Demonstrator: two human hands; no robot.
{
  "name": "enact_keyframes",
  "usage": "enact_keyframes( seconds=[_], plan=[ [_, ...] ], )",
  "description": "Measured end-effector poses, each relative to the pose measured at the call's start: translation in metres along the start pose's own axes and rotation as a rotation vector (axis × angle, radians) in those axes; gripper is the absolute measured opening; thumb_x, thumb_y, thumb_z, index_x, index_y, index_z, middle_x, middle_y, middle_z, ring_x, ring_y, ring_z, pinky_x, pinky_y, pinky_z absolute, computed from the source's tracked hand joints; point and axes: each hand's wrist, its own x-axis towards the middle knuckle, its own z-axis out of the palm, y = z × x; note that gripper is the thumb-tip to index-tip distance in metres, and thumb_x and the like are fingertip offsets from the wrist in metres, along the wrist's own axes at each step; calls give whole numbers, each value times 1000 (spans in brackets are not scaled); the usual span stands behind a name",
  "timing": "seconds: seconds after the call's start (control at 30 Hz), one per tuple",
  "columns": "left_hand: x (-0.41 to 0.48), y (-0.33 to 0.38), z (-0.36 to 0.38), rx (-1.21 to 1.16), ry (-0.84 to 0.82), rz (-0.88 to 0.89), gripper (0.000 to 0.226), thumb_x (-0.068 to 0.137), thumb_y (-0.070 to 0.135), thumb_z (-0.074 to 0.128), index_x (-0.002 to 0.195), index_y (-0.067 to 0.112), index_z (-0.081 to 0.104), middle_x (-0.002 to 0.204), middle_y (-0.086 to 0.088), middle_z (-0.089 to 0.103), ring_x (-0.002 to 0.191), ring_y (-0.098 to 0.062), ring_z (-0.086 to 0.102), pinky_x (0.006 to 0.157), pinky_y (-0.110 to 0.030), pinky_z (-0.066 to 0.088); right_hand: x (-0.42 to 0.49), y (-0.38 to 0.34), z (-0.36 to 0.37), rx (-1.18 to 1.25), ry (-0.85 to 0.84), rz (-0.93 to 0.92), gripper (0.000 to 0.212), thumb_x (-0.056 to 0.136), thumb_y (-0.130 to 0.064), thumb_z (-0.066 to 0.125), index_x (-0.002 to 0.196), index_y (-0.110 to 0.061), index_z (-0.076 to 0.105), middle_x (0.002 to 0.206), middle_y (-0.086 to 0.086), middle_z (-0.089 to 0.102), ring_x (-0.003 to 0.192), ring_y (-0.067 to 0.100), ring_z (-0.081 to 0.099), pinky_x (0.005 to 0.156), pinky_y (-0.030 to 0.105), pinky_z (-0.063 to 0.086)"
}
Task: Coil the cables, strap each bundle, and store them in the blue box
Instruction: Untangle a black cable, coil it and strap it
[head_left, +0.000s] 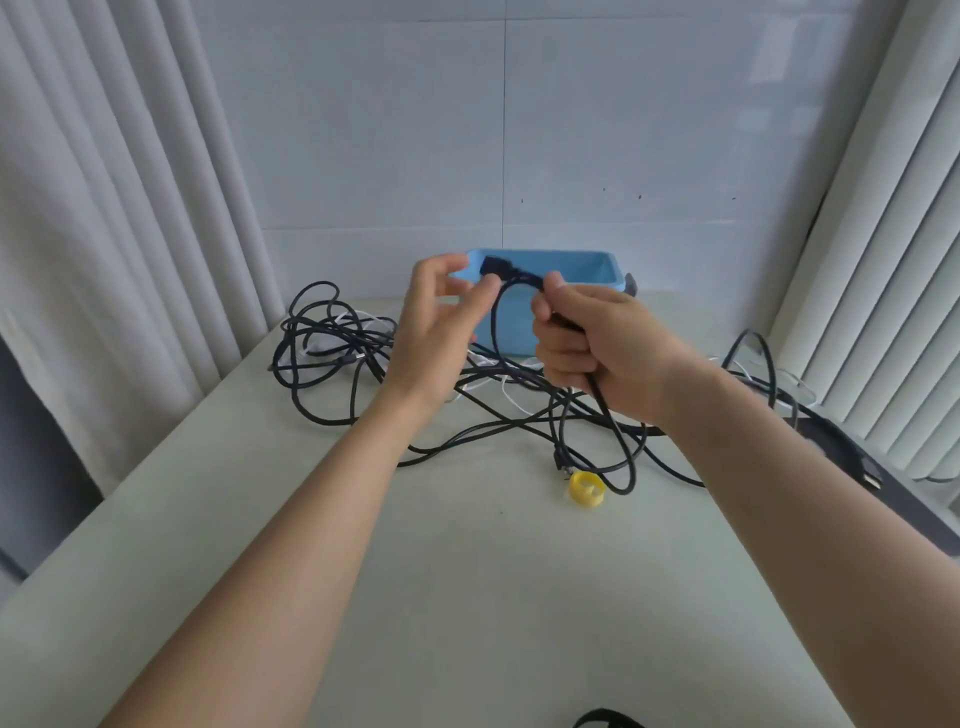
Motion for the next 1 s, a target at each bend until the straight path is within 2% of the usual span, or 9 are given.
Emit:
enact_keyframes(
  seconds=[0.07,0.13,0.3,0.43,0.6,0.7,0.8,0.87,1.0],
  plan=[
    [-3,1,4,-117,-2,-148,77,66,58,69,130,26,42,121,-4,54,99,-14,61,86,-36,57,2,-5,-2,155,80,-72,38,108,-35,35,77,-17,48,56,-5,22,46,11,21,46,23,25],
    [-8,-2,9,-165,-147,-278,79,67,48,74,134,23,42,118,-2,58,101,-14,64,92,-38,57,2,-12,-4,280,99,-146,38,108,-36,34,78,-17,49,56,-5,21,47,11,21,49,23,28],
    [-38,-5,38,7,-813,-303,49,89,35,71,134,22,56,125,6,69,116,-7,64,103,-28,47,-3,-28,-8,414,11,-256,35,108,-35,30,88,-17,52,50,-8,25,43,8,21,52,22,25],
    [-55,-14,56,408,-1080,-138,19,102,24,57,113,27,71,101,2,69,86,-5,63,80,-23,48,-8,-35,-17,510,-65,-245,35,109,-31,27,97,-14,55,46,-8,30,41,6,23,49,19,24],
    [-43,-35,44,635,-836,-61,23,103,32,53,102,26,75,97,11,74,91,-7,64,80,-22,45,-13,-44,-44,653,-199,-107,37,107,-29,27,103,-9,58,47,-6,32,41,6,15,38,18,21],
    [-30,-46,29,789,-637,46,29,101,36,56,87,19,74,70,9,65,70,-12,60,62,-25,39,-19,-47,-53,478,-200,8,38,105,-31,28,94,-11,58,49,-9,17,38,5,12,34,17,17],
    [-18,-59,9,963,-450,97,35,100,39,57,73,18,63,64,7,59,67,-18,57,61,-32,40,-25,-50,-53,177,-178,110,35,103,-34,30,80,-18,51,50,-10,10,37,7,6,33,18,11],
    [-10,-63,-7,885,-329,18,30,99,38,58,72,26,63,63,10,63,66,-14,61,64,-31,46,-28,-51,-52,-43,-187,146,37,103,-35,33,73,-18,47,49,-9,11,38,9,6,36,20,8],
    [2,-53,-27,330,-72,-291,28,96,29,66,73,14,70,45,11,53,48,-12,48,53,-25,46,-28,-44,-43,-577,-206,144,44,105,-32,40,66,-13,43,49,-5,22,45,14,13,44,26,12]
  ],
)
